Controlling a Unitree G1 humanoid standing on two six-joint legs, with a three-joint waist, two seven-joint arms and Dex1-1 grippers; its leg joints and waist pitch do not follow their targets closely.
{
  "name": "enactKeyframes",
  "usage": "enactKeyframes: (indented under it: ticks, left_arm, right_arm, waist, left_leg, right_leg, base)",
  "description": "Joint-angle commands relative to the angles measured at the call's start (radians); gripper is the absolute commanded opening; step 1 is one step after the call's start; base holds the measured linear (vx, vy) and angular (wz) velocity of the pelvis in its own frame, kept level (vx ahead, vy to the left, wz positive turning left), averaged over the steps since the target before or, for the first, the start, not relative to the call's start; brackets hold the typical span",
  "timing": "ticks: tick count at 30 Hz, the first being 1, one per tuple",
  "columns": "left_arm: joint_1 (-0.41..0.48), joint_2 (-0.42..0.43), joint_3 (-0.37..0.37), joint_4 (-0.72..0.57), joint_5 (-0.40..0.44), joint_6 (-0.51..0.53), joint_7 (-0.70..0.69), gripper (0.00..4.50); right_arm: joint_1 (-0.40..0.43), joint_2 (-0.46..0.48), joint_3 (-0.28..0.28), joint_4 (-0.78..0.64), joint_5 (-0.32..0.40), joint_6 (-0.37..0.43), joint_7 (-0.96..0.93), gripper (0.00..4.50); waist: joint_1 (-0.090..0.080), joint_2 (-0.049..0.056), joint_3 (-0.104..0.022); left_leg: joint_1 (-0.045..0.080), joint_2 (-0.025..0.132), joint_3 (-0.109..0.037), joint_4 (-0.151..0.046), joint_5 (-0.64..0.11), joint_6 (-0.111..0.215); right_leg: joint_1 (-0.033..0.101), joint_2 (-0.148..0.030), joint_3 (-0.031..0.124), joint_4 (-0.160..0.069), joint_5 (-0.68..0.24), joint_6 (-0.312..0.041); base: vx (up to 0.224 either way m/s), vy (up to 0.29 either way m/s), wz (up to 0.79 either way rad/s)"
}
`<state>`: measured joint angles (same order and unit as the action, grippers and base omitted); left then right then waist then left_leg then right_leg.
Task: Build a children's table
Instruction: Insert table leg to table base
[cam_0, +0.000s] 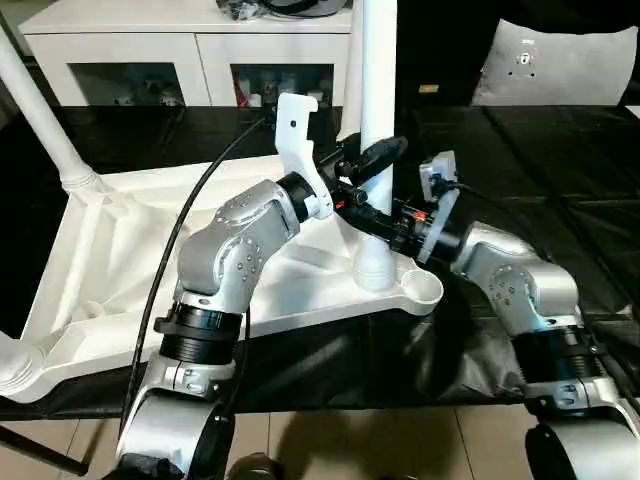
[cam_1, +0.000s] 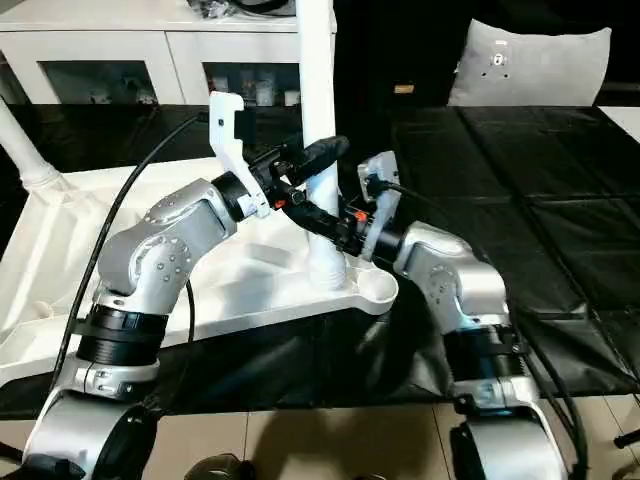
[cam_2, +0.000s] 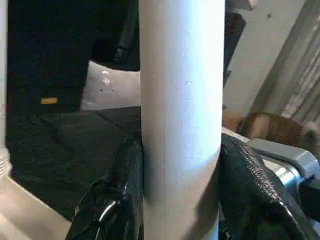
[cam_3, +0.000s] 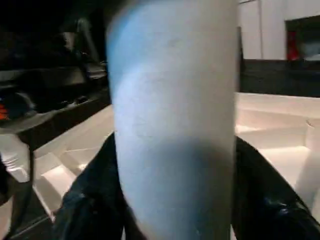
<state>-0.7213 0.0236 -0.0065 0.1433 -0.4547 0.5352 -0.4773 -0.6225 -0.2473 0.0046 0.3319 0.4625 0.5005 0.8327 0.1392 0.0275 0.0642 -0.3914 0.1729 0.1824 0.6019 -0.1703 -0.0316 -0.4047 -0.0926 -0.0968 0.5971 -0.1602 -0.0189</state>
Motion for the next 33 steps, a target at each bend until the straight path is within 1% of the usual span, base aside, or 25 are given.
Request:
enactKeyframes:
  ticks: [1, 3, 6, 7, 8, 11, 12, 14, 15, 16, 18, 19, 21, 23, 24, 25, 30, 33]
  left_arm:
    - [-0.021, 0.011, 0.008, 0.006, 0.014, -0.007, 0.007, 1.79]
    - [-0.023, 0.015, 0.019, 0.013, 0.016, -0.012, 0.011, 1.79]
    - [-0.027, 0.023, 0.025, 0.021, 0.018, -0.017, 0.012, 1.79]
    - [-0.027, 0.025, 0.026, 0.023, 0.018, -0.018, 0.013, 1.79]
    - [-0.031, 0.030, 0.029, 0.028, 0.021, -0.022, 0.012, 1.79]
    - [-0.042, 0.046, 0.038, 0.046, 0.023, -0.030, 0.010, 1.79]
    - [-0.046, 0.053, 0.041, 0.053, 0.023, -0.031, 0.007, 1.79]
    - [-0.051, 0.060, 0.046, 0.060, 0.023, -0.030, 0.003, 1.79]
    - [-0.053, 0.064, 0.048, 0.063, 0.023, -0.029, 0.000, 1.79]
    - [-0.057, 0.071, 0.049, 0.065, 0.022, -0.023, -0.009, 1.79]
    - [-0.059, 0.076, 0.047, 0.066, 0.019, -0.016, -0.017, 1.79]
    - [-0.060, 0.081, 0.046, 0.066, 0.016, -0.011, -0.025, 1.79]
    - [-0.061, 0.091, 0.040, 0.057, 0.004, 0.001, -0.051, 1.79]
    - [-0.060, 0.092, 0.040, 0.053, -0.001, 0.006, -0.057, 1.79]
    - [-0.056, 0.095, 0.035, 0.037, -0.012, 0.017, -0.074, 1.79]
    - [-0.054, 0.095, 0.034, 0.031, -0.017, 0.021, -0.081, 1.79]
    - [-0.051, 0.092, 0.037, 0.017, -0.037, 0.039, -0.099, 1.79]
    - [-0.051, 0.083, 0.059, 0.000, -0.088, 0.090, -0.119, 1.79]
  right_arm:
    - [-0.021, -0.003, -0.040, 0.016, 0.005, 0.003, -0.015, 2.90]
    - [-0.023, -0.005, -0.047, 0.015, 0.021, 0.017, -0.008, 2.95]
    - [-0.022, -0.010, -0.046, 0.015, 0.015, 0.012, -0.010, 3.32]
    - [-0.022, -0.011, -0.047, 0.015, 0.015, 0.010, -0.011, 3.36]
    - [-0.022, -0.015, -0.050, 0.016, 0.014, 0.006, -0.012, 3.41]
    - [-0.018, -0.040, -0.045, 0.005, 0.008, 0.004, 0.011, 3.75]
    - [-0.016, -0.054, -0.046, -0.004, 0.011, 0.022, 0.019, 3.79]
    - [-0.011, -0.073, -0.046, -0.022, 0.020, 0.042, 0.043, 3.94]
    - [-0.010, -0.084, -0.049, -0.032, 0.035, 0.063, 0.061, 4.07]
    - [-0.008, -0.103, -0.061, -0.049, 0.064, 0.088, 0.099, 4.16]
    - [-0.007, -0.116, -0.071, -0.054, 0.080, 0.098, 0.118, 4.27]
    - [-0.007, -0.126, -0.078, -0.056, 0.089, 0.104, 0.131, 4.44]
    - [-0.013, -0.157, -0.089, -0.043, 0.102, 0.122, 0.159, 4.48]
    - [-0.013, -0.168, -0.085, -0.043, 0.102, 0.127, 0.171, 4.50]
    - [-0.008, -0.197, -0.065, -0.055, 0.098, 0.143, 0.211, 4.50]
    - [-0.006, -0.208, -0.056, -0.062, 0.096, 0.149, 0.227, 4.50]
    - [-0.009, -0.230, -0.038, -0.058, 0.093, 0.167, 0.254, 4.50]
    - [-0.018, -0.238, -0.031, -0.043, 0.091, 0.175, 0.270, 4.50]
  waist:
    - [-0.005, -0.015, -0.086]
    - [-0.005, -0.015, -0.086]
    - [-0.005, -0.015, -0.086]
    - [-0.004, -0.017, -0.086]
    - [-0.004, -0.016, -0.086]
    - [-0.004, -0.016, -0.086]
    - [-0.002, -0.011, -0.086]
    - [-0.003, -0.013, -0.086]
    - [-0.002, -0.010, -0.087]
    - [-0.001, -0.013, -0.088]
    - [0.000, -0.013, -0.087]
    - [0.002, -0.015, -0.087]
    - [0.002, -0.015, -0.087]
    - [0.003, -0.015, -0.087]
    - [0.002, -0.019, -0.087]
    - [0.004, -0.018, -0.087]
    - [0.004, -0.021, -0.087]
    - [0.004, -0.020, -0.086]
  left_leg:
    - [0.019, 0.054, -0.021, -0.064, -0.145, 0.029]
    - [0.020, 0.054, -0.020, -0.064, -0.143, 0.034]
    - [0.020, 0.054, -0.020, -0.064, -0.143, 0.035]
    - [0.021, 0.054, -0.020, -0.064, -0.144, 0.034]
    - [0.020, 0.054, -0.020, -0.064, -0.141, 0.034]
    - [0.021, 0.053, -0.020, -0.063, -0.144, 0.032]
    - [0.021, 0.053, -0.021, -0.063, -0.144, 0.031]
    - [0.022, 0.054, -0.021, -0.064, -0.145, 0.029]
    - [0.021, 0.054, -0.022, -0.063, -0.140, 0.031]
    - [0.021, 0.053, -0.021, -0.061, -0.138, 0.037]
    - [0.020, 0.053, -0.020, -0.061, -0.143, 0.047]
    - [0.020, 0.053, -0.020, -0.060, -0.138, 0.049]
    - [0.020, 0.053, -0.020, -0.060, -0.136, 0.050]
    - [0.020, 0.054, -0.020, -0.059, -0.134, 0.046]
    - [0.019, 0.053, -0.019, -0.059, -0.135, 0.046]
    - [0.019, 0.054, -0.020, -0.058, -0.133, 0.049]
    - [0.016, 0.053, -0.019, -0.056, -0.123, 0.056]
    - [0.018, 0.052, -0.018, -0.055, -0.130, 0.054]
  right_leg:
    - [0.055, -0.067, 0.050, -0.065, -0.238, -0.157]
    - [0.055, -0.067, 0.050, -0.065, -0.232, -0.160]
    - [0.055, -0.067, 0.050, -0.065, -0.231, -0.158]
    - [0.054, -0.067, 0.050, -0.065, -0.237, -0.158]
    - [0.055, -0.067, 0.050, -0.065, -0.237, -0.157]
    - [0.055, -0.066, 0.050, -0.066, -0.243, -0.151]
    - [0.055, -0.067, 0.049, -0.065, -0.242, -0.151]
    - [0.056, -0.065, 0.049, -0.064, -0.233, -0.152]
    - [0.056, -0.065, 0.049, -0.062, -0.220, -0.157]
    - [0.058, -0.065, 0.049, -0.062, -0.209, -0.161]
    - [0.058, -0.066, 0.049, -0.063, -0.215, -0.165]
    - [0.058, -0.067, 0.048, -0.063, -0.218, -0.166]
    - [0.057, -0.066, 0.048, -0.063, -0.223, -0.168]
    - [0.057, -0.067, 0.047, -0.063, -0.228, -0.172]
    - [0.058, -0.066, 0.047, -0.063, -0.230, -0.172]
    - [0.059, -0.068, 0.047, -0.063, -0.233, -0.174]
    - [0.059, -0.068, 0.046, -0.062, -0.234, -0.182]
    - [0.057, -0.068, 0.046, -0.064, -0.255, -0.181]
  base:
    - [0.000, 0.000, 0.00]
    - [0.000, 0.000, 0.00]
    - [0.000, 0.000, 0.00]
    - [0.000, 0.000, 0.00]
    - [0.000, 0.000, 0.00]
    - [0.000, 0.000, 0.00]
    - [0.000, 0.000, 0.00]
    - [0.000, 0.000, 0.00]
    - [0.000, 0.000, 0.00]
    - [0.000, 0.000, 0.00]
    - [0.000, 0.000, 0.00]
    - [0.000, 0.000, 0.00]
    - [0.000, 0.000, 0.00]
    - [0.000, 0.000, 0.00]
    - [0.000, 0.000, 0.00]
    - [0.000, 0.000, 0.00]
    - [0.000, 0.000, 0.00]
    - [0.000, 0.000, 0.00]
